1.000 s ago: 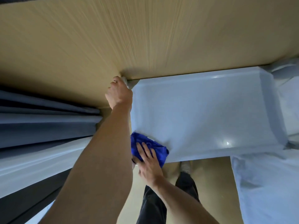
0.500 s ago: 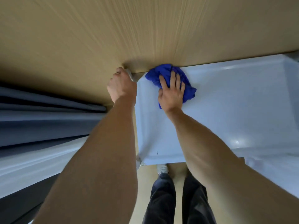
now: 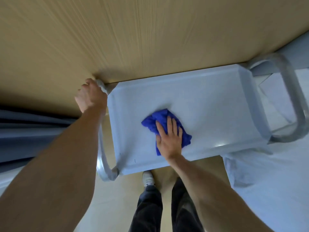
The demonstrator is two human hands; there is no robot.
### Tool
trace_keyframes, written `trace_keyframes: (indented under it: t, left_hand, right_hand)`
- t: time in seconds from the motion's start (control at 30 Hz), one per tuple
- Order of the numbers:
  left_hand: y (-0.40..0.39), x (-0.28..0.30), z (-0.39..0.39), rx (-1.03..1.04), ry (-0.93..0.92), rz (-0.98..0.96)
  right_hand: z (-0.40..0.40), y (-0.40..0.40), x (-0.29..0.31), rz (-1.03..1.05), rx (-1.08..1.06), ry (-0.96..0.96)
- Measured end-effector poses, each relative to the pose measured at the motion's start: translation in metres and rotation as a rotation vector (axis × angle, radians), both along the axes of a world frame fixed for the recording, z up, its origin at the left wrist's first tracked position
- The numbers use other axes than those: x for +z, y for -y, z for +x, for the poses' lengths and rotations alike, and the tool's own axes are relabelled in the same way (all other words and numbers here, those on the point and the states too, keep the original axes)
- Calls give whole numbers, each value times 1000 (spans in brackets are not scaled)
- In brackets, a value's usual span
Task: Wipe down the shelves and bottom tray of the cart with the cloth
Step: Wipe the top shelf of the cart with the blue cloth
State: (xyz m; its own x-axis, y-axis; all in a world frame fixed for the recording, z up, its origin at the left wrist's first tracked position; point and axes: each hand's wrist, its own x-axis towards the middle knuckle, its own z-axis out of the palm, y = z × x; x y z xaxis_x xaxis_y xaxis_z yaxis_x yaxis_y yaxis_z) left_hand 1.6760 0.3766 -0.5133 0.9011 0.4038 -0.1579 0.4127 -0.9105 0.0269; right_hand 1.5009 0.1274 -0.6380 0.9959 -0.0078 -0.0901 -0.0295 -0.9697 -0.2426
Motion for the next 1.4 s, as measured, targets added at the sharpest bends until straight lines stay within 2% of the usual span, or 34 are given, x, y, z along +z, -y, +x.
trace_keyframes:
  t: [0.03, 0.17, 0.3, 0.43, 0.63, 0.73, 0.8, 0.9, 0.93, 1.0, 1.17, 1.3, 1.4]
  left_hand:
    - [0, 0, 0, 5, -18, 5]
    - [-1, -1, 3, 23, -14, 13]
    - [5, 3, 3, 18, -20, 25]
    - [8, 11, -1, 8, -33, 84]
    - [13, 10, -8, -16, -48, 152]
    - [34, -2, -19, -188, -39, 322]
    - [69, -10, -32, -250, -158, 251]
    - [132, -24, -55, -91, -560, -67]
    - [151, -29, -59, -41, -655, -133]
    - [178, -41, -63, 12, -718, -162]
    - [199, -69, -60, 141, -560, -206]
    - [203, -80, -58, 172, -536, -202]
    - [215, -80, -49, 213, -553, -152]
  right_hand:
    - [35, 11, -4, -21, -45, 50]
    - [167, 18, -12, -51, -182, 47]
    - [190, 16, -8, 2, -276, 14]
    - [137, 31, 3, 29, -132, 53]
    - [-94, 60, 18, -13, 13, -59]
    - [-102, 68, 18, -43, 36, -124]
    - [-90, 68, 17, -51, 34, -128]
    - [-88, 75, 11, -53, 75, -85]
    - [-83, 80, 9, -50, 71, -54]
    - [-59, 91, 6, -29, 11, -5]
    - [61, 129, -10, -27, -115, 57]
    - [168, 155, -12, -20, -190, 45]
    - [200, 161, -12, -41, -191, -3]
